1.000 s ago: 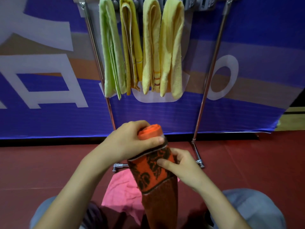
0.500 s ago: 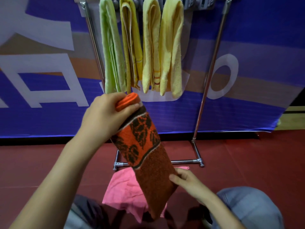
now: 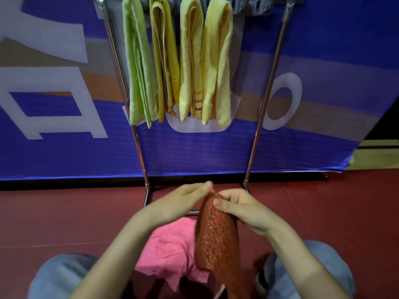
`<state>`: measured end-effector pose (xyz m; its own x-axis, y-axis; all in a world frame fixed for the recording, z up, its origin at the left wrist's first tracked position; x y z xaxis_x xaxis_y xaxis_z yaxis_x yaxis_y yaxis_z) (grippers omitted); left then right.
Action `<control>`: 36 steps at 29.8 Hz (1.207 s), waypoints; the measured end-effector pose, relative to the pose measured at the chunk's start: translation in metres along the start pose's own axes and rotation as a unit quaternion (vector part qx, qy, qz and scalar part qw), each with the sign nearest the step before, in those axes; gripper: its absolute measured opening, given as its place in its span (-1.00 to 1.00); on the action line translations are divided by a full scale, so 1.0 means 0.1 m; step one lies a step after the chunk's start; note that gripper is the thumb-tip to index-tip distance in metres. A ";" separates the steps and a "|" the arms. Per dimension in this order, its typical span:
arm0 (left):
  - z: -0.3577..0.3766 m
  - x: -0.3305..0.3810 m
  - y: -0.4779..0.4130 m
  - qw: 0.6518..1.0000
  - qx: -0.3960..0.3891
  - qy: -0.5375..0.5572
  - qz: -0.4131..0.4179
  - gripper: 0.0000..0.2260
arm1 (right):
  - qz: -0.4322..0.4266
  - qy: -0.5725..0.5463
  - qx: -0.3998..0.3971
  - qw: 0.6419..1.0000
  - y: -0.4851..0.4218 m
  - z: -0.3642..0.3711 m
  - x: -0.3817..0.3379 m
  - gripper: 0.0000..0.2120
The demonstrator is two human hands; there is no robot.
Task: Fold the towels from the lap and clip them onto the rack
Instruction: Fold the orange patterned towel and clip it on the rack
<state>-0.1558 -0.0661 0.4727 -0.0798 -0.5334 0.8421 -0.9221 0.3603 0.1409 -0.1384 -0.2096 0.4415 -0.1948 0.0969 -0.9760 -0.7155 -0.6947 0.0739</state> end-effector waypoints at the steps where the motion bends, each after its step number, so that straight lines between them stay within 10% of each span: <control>1: 0.08 0.08 -0.03 0.999 0.008 0.032 0.030 -0.58 | -0.005 -0.014 0.001 1.000 0.00 0.00 -0.04 -0.48; 17: -0.31 0.18 0.07 0.938 0.255 0.231 0.045 -0.62 | 0.098 -0.033 -0.033 0.994 0.29 -0.15 0.11 -0.46; 26: -0.09 -0.14 -0.11 0.978 0.074 0.171 -0.092 -0.49 | -0.026 -0.144 0.044 0.988 0.02 -0.01 -0.26 -0.42; 36: 0.03 0.27 -0.11 0.950 0.082 0.283 0.101 -0.81 | -0.020 -0.119 0.075 0.990 0.06 -0.06 -0.33 -0.41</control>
<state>-0.1495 -0.0869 0.4923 -0.0884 0.0480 0.9949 -0.9601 0.2620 -0.0980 -0.1319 -0.2212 0.4728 -0.3040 0.3000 -0.9042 -0.8143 -0.5745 0.0832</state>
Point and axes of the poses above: each hand's wrist, its own y-axis away from the middle knuckle, its own z-axis out of the palm, x = y × z, the point moved 2 cm from there along -y, towards the middle knuckle, and after that the axes turned 5 degrees about -y, right-handed, at the moved point
